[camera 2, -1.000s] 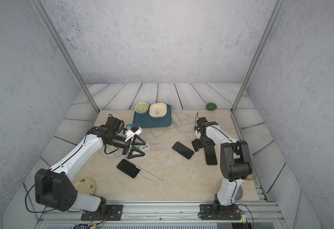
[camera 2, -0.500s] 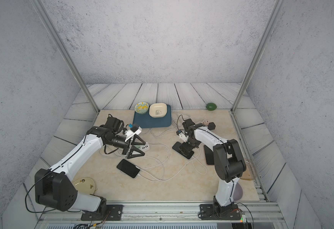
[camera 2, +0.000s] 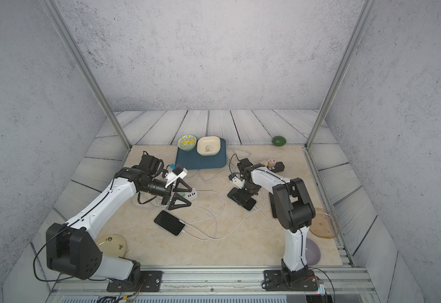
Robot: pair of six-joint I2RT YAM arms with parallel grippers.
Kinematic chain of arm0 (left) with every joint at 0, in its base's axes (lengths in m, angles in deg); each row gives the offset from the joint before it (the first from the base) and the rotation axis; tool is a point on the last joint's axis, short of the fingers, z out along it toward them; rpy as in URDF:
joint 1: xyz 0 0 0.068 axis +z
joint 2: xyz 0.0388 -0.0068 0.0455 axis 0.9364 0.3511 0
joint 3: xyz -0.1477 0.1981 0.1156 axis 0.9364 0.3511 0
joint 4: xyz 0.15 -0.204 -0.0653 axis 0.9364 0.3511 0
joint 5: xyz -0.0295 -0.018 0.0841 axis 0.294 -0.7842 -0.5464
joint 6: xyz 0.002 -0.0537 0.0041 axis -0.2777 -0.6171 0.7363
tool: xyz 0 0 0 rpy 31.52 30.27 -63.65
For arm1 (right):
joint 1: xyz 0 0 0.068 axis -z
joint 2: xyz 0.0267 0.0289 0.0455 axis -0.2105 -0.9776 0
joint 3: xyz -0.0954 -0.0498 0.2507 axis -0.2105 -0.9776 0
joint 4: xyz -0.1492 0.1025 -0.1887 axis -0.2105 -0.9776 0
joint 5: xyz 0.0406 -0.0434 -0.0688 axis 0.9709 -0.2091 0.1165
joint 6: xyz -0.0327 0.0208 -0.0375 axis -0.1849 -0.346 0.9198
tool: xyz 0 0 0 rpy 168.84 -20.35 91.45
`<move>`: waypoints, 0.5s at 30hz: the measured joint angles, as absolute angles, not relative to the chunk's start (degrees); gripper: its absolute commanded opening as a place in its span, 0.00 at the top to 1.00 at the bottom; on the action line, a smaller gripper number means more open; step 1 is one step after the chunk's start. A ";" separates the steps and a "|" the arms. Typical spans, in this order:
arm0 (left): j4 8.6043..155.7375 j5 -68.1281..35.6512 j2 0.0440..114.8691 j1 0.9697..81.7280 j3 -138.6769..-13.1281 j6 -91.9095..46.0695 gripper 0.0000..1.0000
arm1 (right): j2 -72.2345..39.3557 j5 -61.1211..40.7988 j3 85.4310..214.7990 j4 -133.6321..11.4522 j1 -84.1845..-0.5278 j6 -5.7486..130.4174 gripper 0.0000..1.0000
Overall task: Unplug the charging cable from the phone
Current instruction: Pick up the phone at the center of the board.
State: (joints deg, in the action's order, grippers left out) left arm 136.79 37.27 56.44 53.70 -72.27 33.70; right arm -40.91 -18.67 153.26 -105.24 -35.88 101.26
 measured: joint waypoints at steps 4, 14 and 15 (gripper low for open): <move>136.63 37.25 56.44 53.70 -72.27 33.70 0.02 | -42.40 -18.28 154.11 -105.50 -35.99 101.24 0.01; 136.57 37.07 56.44 53.70 -71.83 33.72 0.02 | -44.59 -17.89 155.95 -106.20 -36.64 101.22 0.12; 136.57 37.05 56.44 53.70 -71.83 33.72 0.02 | -44.70 -17.89 156.08 -106.31 -36.71 101.19 0.14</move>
